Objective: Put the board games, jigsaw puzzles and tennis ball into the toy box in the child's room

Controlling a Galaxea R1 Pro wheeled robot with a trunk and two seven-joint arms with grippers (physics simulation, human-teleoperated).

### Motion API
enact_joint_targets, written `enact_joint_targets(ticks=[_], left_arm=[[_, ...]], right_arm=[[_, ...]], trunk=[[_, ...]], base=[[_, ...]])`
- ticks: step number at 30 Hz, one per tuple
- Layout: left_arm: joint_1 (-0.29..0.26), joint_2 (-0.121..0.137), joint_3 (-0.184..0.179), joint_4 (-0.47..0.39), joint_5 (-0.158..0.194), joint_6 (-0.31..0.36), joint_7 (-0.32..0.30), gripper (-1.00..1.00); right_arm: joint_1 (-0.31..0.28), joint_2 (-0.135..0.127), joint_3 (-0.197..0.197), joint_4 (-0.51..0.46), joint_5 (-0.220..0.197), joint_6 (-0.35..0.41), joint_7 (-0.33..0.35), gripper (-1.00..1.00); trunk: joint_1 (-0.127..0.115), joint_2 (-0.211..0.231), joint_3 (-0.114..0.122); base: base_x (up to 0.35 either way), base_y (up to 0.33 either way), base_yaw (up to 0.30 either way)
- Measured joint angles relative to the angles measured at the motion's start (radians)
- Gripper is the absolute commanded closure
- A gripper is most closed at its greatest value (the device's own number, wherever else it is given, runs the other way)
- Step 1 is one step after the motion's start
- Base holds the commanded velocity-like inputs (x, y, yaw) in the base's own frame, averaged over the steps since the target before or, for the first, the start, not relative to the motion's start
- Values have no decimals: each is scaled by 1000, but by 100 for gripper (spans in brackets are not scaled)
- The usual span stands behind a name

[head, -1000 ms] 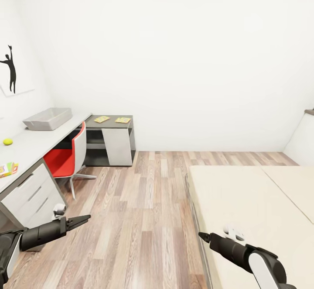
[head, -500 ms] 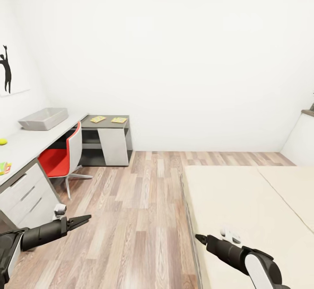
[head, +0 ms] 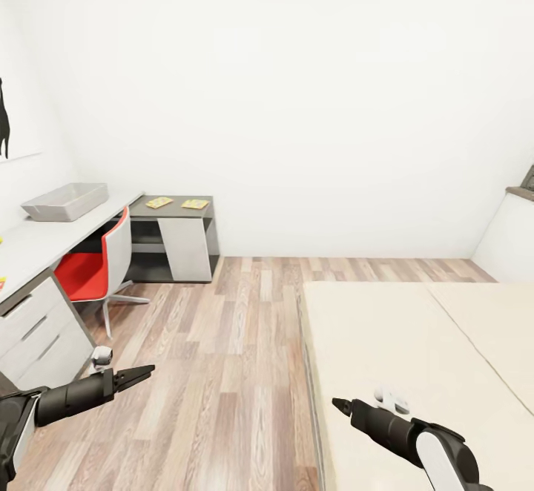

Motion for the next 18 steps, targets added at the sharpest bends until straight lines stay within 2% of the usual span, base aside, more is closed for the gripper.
enact_joint_targets(ticks=[2, 4, 9, 13, 18], left_arm=[[0, 0, 0, 0, 0, 0, 0, -100], [-3, -9, 1, 1, 0, -6, -7, -100], [-3, -9, 1, 1, 0, -4, -7, -100], [-3, -10, 2, 1, 1, -3, -5, -100], [-3, -10, 2, 1, 0, -3, -5, -100]], right_arm=[[0, 0, 0, 0, -1, 0, 0, -100], [-2, 11, 7, -11, -7, 11, -5, -100], [-2, 18, 7, -18, -5, 23, -4, -100], [-3, 39, 8, -15, -2, 24, -3, -100], [-5, 47, 9, -14, -1, 24, -3, -100]], trunk=[[0, 0, 0], [0, 0, 0], [0, 0, 0], [0, 0, 0], [0, 0, 0]], base=[[0, -42, 0], [0, -26, 0], [0, -15, 0], [0, -4, 0], [0, -1, 0]])
